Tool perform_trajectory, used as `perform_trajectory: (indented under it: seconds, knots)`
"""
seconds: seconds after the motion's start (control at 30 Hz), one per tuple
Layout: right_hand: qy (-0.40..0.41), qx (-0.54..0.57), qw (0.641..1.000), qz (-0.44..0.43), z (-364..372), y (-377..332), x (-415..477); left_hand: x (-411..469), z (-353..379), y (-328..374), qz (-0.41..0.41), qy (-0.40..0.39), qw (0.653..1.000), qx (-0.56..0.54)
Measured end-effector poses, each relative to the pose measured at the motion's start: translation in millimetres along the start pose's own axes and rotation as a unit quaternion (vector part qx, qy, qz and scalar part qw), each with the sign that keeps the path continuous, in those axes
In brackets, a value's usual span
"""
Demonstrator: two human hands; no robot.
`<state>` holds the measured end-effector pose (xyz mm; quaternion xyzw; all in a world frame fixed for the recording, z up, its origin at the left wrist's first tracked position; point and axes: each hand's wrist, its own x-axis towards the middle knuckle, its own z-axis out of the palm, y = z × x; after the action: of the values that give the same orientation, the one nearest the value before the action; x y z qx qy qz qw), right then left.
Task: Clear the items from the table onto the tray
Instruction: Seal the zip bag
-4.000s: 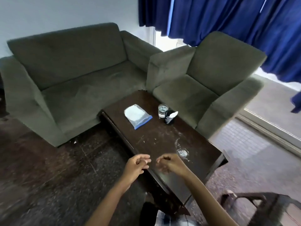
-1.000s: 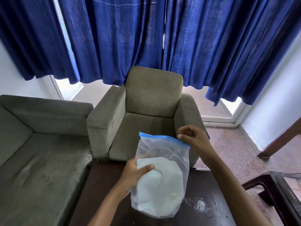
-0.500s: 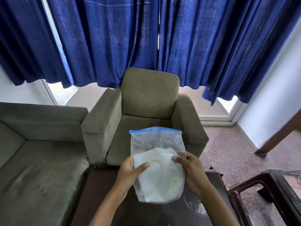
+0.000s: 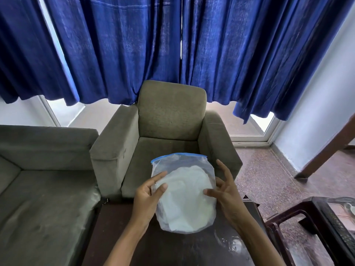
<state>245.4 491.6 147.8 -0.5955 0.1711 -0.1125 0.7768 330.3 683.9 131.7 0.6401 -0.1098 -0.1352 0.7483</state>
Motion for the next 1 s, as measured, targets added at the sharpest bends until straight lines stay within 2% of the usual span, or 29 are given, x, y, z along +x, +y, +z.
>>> perform_trajectory:
  seconds: [0.13, 0.23, 0.37, 0.47, 0.57, 0.67, 0.77, 0.83, 0.9, 1.0]
  knots:
    - [0.009, -0.005, 0.999, -0.040, -0.9, -1.7, 0.6, 2.9, -5.6, -2.2, -0.025, -0.050, 0.998, -0.014]
    - [0.015, -0.018, 0.998, -0.059, -4.6, -3.9, 0.4, 2.8, -8.9, -1.9, -0.010, -0.085, 0.994, 0.065]
    - [0.061, -0.133, 0.986, -0.079, -8.5, -1.2, 1.1, 4.4, -7.7, 1.5, 0.079, -0.027, 0.961, 0.262]
    - [0.108, -0.237, 0.959, -0.108, -2.7, 1.1, -0.9, 3.9, -3.7, 4.8, 0.128, 0.016, 0.928, 0.350]
    - [0.148, -0.274, 0.942, -0.122, 3.0, 0.9, -2.9, 5.8, -2.6, 1.3, 0.137, 0.050, 0.908, 0.394]
    - [0.167, -0.291, 0.933, -0.133, 4.0, -3.6, -5.4, 11.5, -8.8, -5.4, 0.128, 0.028, 0.930, 0.344]
    - [0.161, -0.292, 0.934, -0.131, -0.1, -8.2, -9.6, 12.9, -13.6, 3.7, 0.052, -0.065, 0.972, 0.220]
    - [0.160, -0.333, 0.918, -0.143, -3.6, -8.7, -10.5, 8.4, -13.3, 12.9, 0.007, -0.110, 0.981, 0.158]
    - [0.169, -0.357, 0.907, -0.148, -4.8, -10.4, -9.7, 4.0, -11.7, 15.2, 0.000, -0.117, 0.985, 0.124]
    - [0.178, -0.298, 0.930, -0.121, -3.0, -13.5, -11.1, -0.7, -3.9, 16.9, -0.012, -0.066, 0.996, 0.058]
